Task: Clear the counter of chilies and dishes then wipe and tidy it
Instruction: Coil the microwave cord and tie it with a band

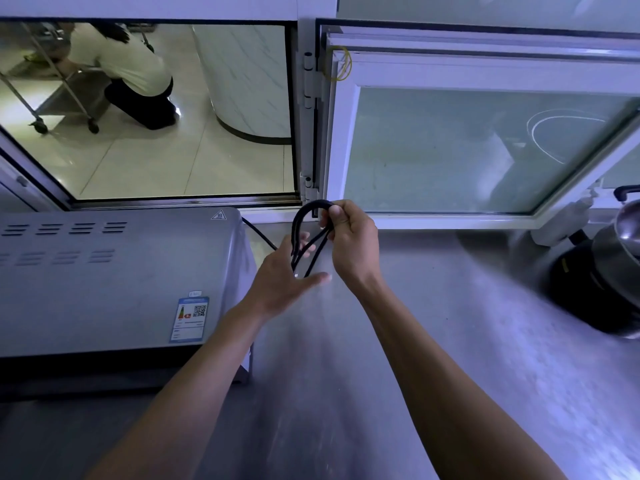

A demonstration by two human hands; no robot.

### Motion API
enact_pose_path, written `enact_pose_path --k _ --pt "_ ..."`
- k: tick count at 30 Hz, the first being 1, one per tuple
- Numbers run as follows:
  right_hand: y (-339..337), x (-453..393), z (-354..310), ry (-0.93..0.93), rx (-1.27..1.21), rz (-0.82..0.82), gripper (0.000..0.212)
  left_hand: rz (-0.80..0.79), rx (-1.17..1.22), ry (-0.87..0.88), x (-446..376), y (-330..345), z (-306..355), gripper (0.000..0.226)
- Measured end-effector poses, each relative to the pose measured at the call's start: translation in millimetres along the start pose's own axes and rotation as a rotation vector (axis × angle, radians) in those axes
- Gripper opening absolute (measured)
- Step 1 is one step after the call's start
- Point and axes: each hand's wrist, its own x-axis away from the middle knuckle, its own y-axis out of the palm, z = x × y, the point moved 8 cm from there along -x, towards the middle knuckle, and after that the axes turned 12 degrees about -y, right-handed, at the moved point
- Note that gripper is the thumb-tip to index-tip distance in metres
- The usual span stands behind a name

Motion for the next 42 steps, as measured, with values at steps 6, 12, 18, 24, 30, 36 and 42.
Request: enact_pose_path --k 6,12,18,24,30,36,42 --pt "7 -9 10 0.049 -0.076 0.004 0.030 -0.001 -0.048 0.041 -13 2 1 0.009" --pt "8 -13 23 0.096 -0.094 0.021 0.031 -0.053 -0.042 -0.016 -13 1 -4 0.019" --pt "7 -17 24 0.096 -0.080 -0.005 0.029 -0.063 -0.009 -0.031 -12 -2 1 0.023" --pt "0 -25 12 0.074 -0.118 0.025 0.024 -0.018 0.001 -0.050 -19 -8 8 0.024" --pt "-5 -29 1 0.056 -0.070 -0.001 0.025 -0.032 0.006 -0.073 -23 -11 14 0.026" --pt "-9 -40 -17 -0.010 -0.034 -0.028 0.026 -0.025 0.070 -0.051 -30 -23 25 0.026" --pt "-19 -64 -34 -0.044 -0.022 0.023 0.024 -0.010 0.101 -0.017 -49 -39 45 0.028"
